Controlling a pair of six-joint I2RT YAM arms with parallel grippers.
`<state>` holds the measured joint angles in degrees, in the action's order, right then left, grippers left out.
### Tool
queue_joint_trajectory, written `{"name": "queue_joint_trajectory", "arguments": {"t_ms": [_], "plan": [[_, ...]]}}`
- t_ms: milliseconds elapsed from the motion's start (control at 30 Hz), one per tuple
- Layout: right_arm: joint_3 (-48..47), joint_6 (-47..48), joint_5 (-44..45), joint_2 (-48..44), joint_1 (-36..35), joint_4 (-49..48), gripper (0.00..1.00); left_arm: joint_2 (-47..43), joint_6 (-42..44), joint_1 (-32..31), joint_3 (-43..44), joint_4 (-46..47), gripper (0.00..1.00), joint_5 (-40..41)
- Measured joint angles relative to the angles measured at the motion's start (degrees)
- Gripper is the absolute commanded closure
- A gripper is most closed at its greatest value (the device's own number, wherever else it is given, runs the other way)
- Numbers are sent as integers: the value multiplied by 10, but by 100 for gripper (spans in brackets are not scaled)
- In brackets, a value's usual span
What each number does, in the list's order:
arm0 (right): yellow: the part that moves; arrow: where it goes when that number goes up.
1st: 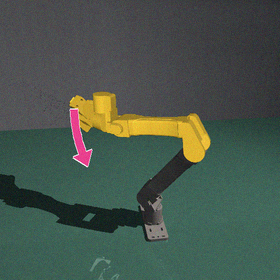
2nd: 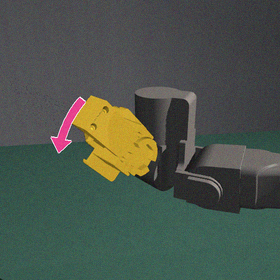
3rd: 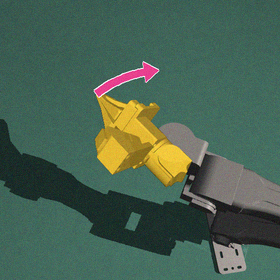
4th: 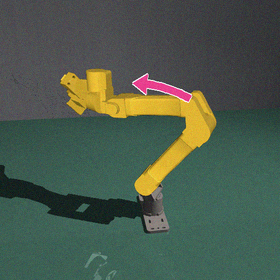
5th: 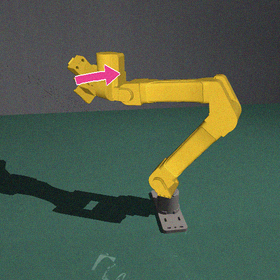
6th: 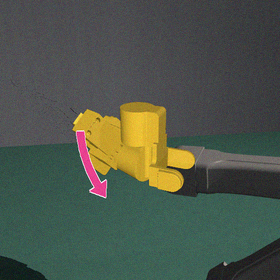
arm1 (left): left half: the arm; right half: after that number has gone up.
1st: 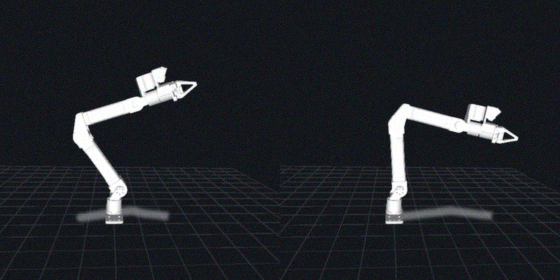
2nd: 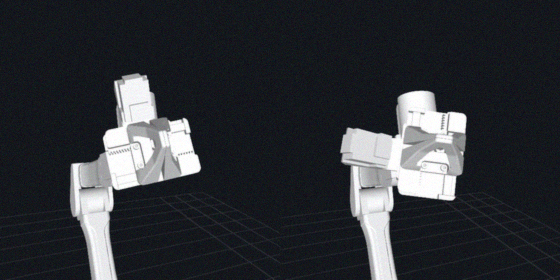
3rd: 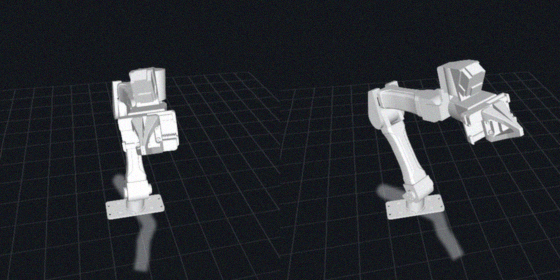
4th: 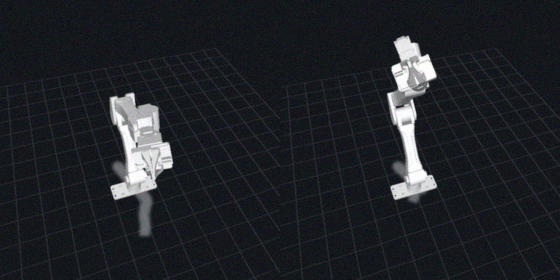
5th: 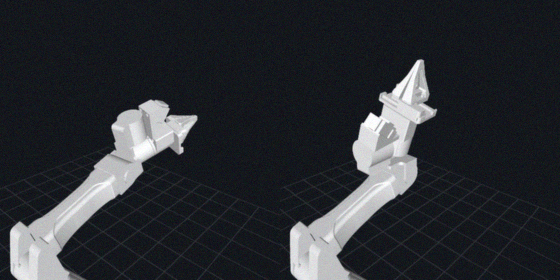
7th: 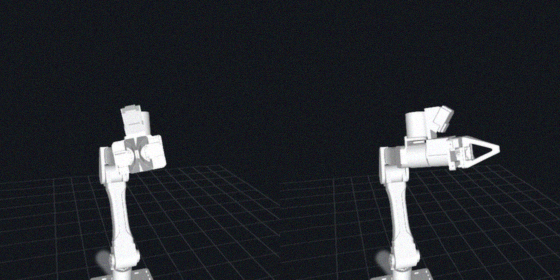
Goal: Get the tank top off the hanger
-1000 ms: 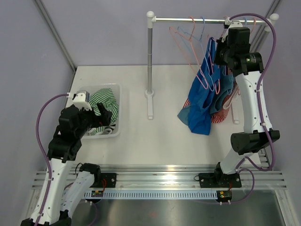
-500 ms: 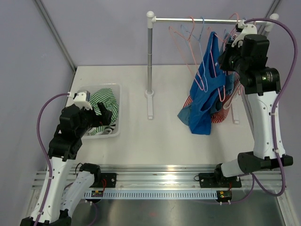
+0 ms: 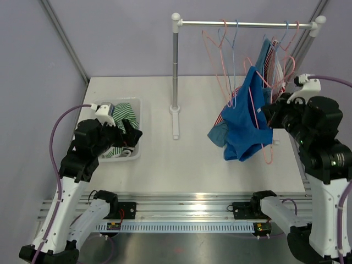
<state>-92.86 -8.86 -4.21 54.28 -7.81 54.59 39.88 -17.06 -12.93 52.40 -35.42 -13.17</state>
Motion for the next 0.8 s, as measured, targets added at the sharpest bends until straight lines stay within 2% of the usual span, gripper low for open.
{"name": "queue_joint_trajectory", "arguments": {"t_ms": [100, 200, 400, 567, 667, 800], "plan": [[17, -2, -1, -60, 0, 29, 100, 20, -16, -46, 20, 2, 1, 5], [22, -5, -11, -113, 0, 63, 100, 43, -32, -128, 68, 6, 1, 29], [37, -6, -39, -184, 0, 130, 100, 123, -40, -357, 194, 40, 1, 129], [61, -6, -76, -217, -5, 174, 100, 223, 0, -529, 273, 108, 1, 195], [60, -7, -116, -221, -14, 185, 100, 296, 31, -578, 316, 146, 1, 220], [58, -8, -159, -225, -28, 187, 100, 369, 54, -587, 339, 189, 2, 234]]}}
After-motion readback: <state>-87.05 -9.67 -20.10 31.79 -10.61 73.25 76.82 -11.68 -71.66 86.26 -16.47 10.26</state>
